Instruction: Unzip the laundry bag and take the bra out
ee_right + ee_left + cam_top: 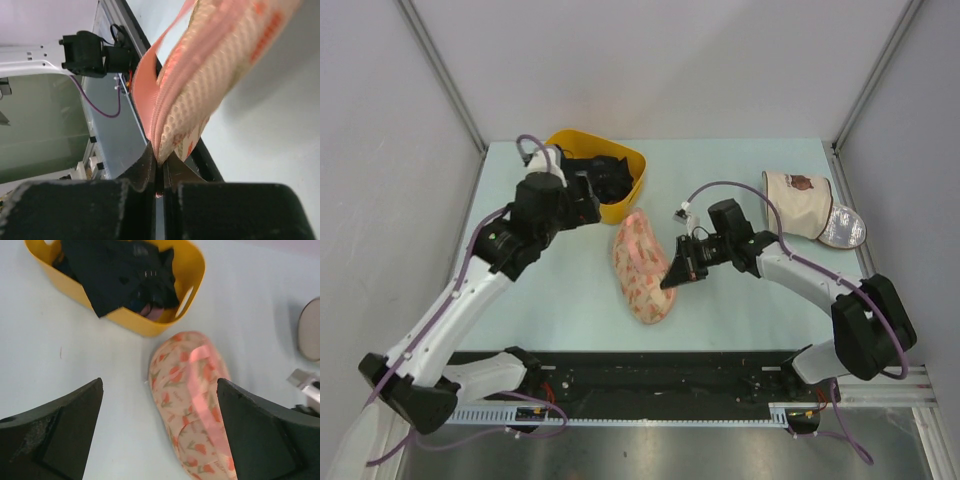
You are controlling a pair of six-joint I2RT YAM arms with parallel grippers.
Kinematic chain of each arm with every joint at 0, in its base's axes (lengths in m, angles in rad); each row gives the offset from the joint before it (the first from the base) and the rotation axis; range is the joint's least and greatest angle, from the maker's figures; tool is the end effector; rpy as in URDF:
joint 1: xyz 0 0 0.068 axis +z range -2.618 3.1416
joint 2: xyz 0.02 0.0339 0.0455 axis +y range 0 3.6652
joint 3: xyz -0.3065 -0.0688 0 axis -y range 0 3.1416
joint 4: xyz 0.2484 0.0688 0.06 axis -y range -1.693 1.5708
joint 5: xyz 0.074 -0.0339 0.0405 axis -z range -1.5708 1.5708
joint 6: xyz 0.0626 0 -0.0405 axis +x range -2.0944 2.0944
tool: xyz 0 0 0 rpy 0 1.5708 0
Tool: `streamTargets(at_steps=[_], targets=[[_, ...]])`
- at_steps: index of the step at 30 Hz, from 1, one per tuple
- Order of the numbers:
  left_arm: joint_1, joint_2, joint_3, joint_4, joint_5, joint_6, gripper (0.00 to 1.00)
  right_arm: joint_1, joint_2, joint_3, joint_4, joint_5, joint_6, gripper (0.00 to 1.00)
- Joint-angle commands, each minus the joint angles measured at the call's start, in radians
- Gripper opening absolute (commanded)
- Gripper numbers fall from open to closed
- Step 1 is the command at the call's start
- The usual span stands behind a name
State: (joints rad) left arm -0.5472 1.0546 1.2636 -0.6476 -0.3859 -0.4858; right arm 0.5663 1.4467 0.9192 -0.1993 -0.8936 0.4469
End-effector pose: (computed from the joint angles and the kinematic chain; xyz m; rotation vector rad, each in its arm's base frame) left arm 0.1991 -0.0937 0.4342 -0.1841 1.9776 -0.2837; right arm 0.2367 0.2083 0.2692 -0.6553 2.3532 1.5207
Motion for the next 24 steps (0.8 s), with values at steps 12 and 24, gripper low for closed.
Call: streamTargets(at_steps=[12,24], targets=[[0.003,0.125,-0.105,-0.015,0.173,0.073,1.0,-0.122,-0.314,-0.123,-0.341,0.74,0.03,0.72],[0.007,0.226,-0.161,-0.078,0.114,0.038,1.0,0.398,-0.241,0.027,-0.319,1.397,0.17,0.69]])
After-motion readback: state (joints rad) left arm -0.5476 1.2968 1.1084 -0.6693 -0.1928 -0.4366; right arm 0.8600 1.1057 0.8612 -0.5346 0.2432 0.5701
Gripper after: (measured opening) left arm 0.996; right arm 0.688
